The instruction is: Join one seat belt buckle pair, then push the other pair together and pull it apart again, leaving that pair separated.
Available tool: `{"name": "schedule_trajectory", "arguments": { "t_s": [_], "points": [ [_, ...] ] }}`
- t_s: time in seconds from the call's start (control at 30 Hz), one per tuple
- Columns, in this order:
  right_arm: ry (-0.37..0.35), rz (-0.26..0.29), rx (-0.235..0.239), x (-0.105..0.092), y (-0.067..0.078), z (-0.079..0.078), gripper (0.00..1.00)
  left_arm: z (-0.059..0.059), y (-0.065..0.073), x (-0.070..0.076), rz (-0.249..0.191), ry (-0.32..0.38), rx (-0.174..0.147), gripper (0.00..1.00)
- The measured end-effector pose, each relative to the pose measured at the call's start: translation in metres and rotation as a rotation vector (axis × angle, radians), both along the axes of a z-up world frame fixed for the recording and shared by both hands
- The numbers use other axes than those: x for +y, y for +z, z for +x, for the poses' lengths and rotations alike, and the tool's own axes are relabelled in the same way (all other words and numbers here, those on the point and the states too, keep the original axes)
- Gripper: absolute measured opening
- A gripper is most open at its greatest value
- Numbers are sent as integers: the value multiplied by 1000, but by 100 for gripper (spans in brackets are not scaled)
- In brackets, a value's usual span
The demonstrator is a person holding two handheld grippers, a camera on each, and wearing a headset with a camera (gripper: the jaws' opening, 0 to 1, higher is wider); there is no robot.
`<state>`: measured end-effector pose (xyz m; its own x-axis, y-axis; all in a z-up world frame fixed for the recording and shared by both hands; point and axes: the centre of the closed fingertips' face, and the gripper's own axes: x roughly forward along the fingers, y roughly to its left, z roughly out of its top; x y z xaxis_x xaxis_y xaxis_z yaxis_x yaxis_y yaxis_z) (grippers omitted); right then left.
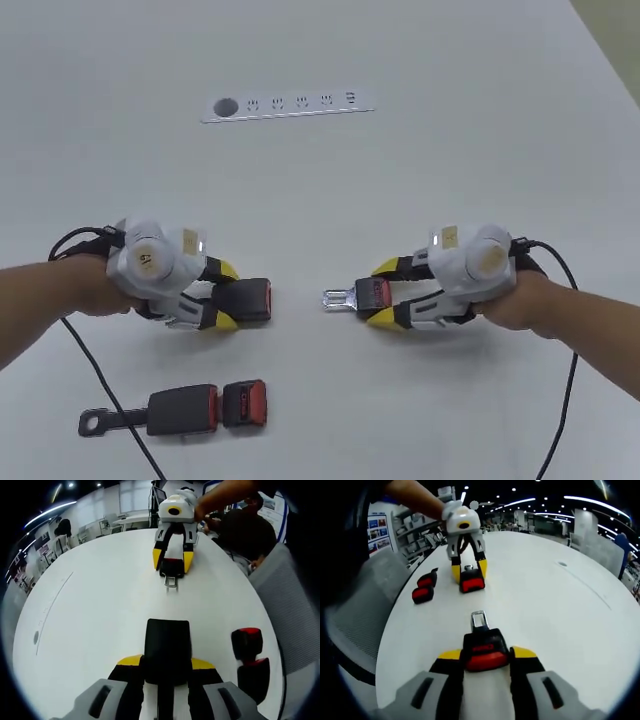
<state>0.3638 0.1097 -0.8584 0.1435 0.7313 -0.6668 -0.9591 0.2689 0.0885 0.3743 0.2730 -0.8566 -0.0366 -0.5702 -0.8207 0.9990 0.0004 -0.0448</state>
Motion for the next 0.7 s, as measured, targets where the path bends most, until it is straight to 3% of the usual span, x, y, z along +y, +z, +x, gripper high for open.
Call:
{"name": "schedule_trajectory", "arguments": {
  "t_s": [0.33,0.7],
  "points": [
    [-19,7,3,-22,2,0,36,-1,0,1,27,-11,-1,34],
    [-19,18,-4,-26,6,-4,36,-1,-1,2,56,-5,-6,34]
  ]
}}
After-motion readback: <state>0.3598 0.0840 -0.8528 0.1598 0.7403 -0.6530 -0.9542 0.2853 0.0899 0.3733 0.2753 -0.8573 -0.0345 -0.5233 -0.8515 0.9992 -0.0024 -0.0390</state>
